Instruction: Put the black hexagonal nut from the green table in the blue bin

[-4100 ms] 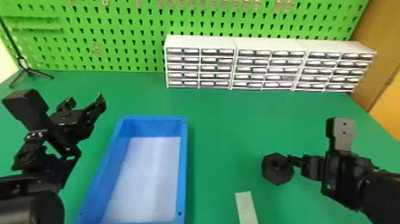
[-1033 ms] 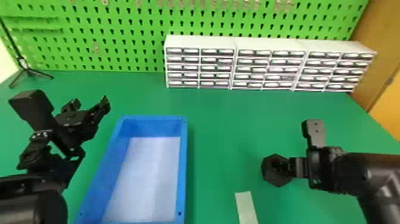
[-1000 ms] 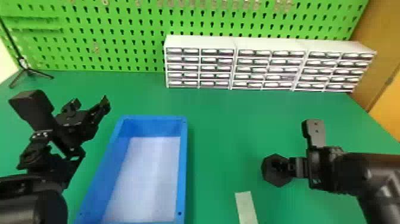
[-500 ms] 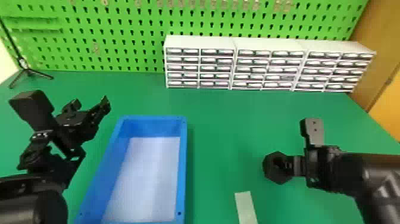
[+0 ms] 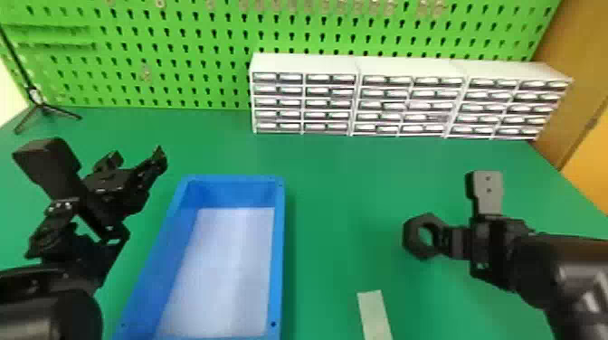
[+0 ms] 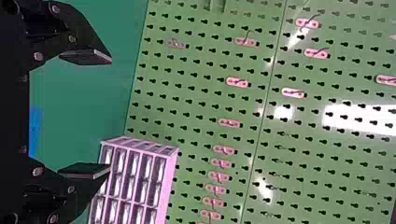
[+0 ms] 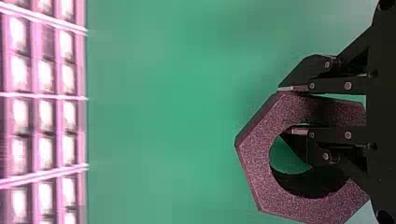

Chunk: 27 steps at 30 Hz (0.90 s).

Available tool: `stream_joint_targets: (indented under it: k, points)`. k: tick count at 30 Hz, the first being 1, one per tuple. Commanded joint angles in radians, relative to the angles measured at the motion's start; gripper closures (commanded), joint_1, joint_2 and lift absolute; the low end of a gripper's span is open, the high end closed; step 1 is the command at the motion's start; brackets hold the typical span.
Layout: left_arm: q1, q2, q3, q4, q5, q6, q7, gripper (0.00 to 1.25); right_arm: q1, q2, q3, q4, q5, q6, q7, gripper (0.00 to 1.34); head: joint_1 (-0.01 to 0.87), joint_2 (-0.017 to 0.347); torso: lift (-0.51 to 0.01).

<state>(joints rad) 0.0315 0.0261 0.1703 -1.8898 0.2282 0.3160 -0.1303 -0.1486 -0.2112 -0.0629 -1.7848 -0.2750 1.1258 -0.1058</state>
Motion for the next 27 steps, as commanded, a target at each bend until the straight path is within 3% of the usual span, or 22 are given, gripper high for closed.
stream_joint_targets:
  k: [1, 6, 11, 14, 19, 23, 27]
  points:
    - [0.002, 0.000, -0.002, 0.000, 0.002, 0.000, 0.000, 0.43, 0.031, 0.027, -0.051, -0.042, 0.034, -0.107, 0.000, 1.04, 0.692, 0.008, -0.097]
    - [0.004, 0.000, -0.002, 0.000, 0.005, 0.000, 0.000, 0.43, 0.060, 0.053, -0.097, -0.073, 0.053, -0.255, 0.017, 1.04, 0.692, 0.008, -0.097]
    - [0.004, 0.000, 0.000, 0.001, 0.005, 0.000, 0.000, 0.43, 0.081, 0.062, -0.097, -0.090, 0.073, -0.459, 0.034, 1.04, 0.692, 0.008, -0.097]
    - [0.002, 0.000, -0.002, 0.006, 0.007, 0.000, 0.000, 0.43, 0.083, 0.084, -0.097, -0.088, 0.071, -0.574, 0.034, 1.04, 0.692, 0.008, -0.097]
    - [-0.001, 0.000, -0.008, 0.017, 0.005, 0.000, 0.000, 0.43, 0.060, 0.118, -0.100, -0.071, 0.143, -0.718, 0.166, 1.04, 0.692, 0.008, -0.097]
    - [-0.002, 0.000, -0.009, 0.023, 0.005, -0.002, 0.001, 0.43, 0.043, 0.079, -0.020, -0.027, 0.088, -0.873, 0.193, 1.04, 0.692, 0.008, -0.097]
    - [-0.001, 0.000, -0.011, 0.025, 0.007, -0.002, 0.012, 0.43, 0.008, 0.038, 0.074, -0.016, 0.030, -0.897, 0.201, 1.04, 0.692, 0.008, -0.097]
